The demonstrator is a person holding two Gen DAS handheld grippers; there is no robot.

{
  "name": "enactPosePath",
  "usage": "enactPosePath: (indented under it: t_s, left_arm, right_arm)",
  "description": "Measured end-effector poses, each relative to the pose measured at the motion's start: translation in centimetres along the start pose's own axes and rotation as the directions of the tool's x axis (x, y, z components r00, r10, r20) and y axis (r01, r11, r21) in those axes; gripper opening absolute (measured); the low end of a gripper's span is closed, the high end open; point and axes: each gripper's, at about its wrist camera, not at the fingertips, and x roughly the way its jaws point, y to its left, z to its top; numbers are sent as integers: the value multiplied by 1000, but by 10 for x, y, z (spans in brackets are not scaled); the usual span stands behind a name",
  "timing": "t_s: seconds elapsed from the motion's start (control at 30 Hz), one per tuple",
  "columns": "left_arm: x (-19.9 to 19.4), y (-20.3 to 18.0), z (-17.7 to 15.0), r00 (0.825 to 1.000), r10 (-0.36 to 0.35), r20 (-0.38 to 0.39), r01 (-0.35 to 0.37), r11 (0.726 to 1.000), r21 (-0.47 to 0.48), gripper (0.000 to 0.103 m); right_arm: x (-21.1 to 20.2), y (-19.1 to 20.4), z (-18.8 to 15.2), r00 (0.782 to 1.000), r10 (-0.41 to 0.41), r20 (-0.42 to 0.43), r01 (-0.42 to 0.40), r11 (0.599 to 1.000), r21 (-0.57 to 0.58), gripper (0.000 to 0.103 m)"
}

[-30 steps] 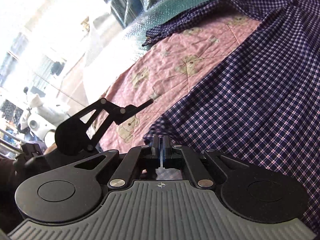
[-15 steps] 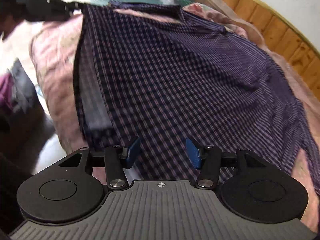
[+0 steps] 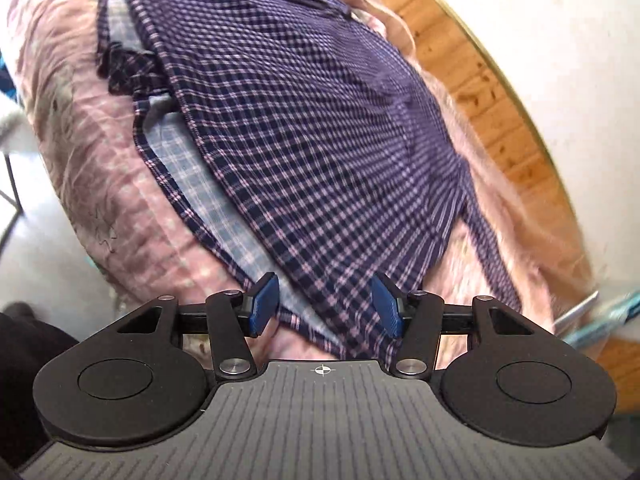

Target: Fold clothes

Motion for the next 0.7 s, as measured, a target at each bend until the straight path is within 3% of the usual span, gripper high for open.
enactPosePath:
  t_s: [0.07, 0.17, 0.27, 0.37, 0.47, 0.7]
  left_arm:
    - [1, -6, -3, 999, -32, -5, 32, 999, 20, 32]
    - [2, -16, -8, 998, -58, -20, 59, 997, 41, 32]
    - [5, -20, -10, 997, -75, -32, 76, 996, 45, 32]
    - [11, -22, -12, 993, -114, -43, 117, 990, 75, 34]
    - [15, -23, -14, 990, -135, -51, 140, 985, 100, 35]
    - [18, -10, -10, 984, -169, -56, 174, 981, 88, 40]
  right_arm:
    - [7, 0, 2, 1000, -17, -12, 17, 999, -27, 46]
    - [17, -16, -2, 996, -56, -72, 57, 998, 25, 32]
    - [28, -30, -7, 989, -81, -126, 88, 995, 55, 31]
    - [42, -34, -15, 984, -105, -147, 107, 994, 9, 30]
    - [47, -50, -26, 980, -89, -179, 105, 991, 79, 0]
    - [38, -79, -67, 972, 7, -236, 81, 929, 360, 0]
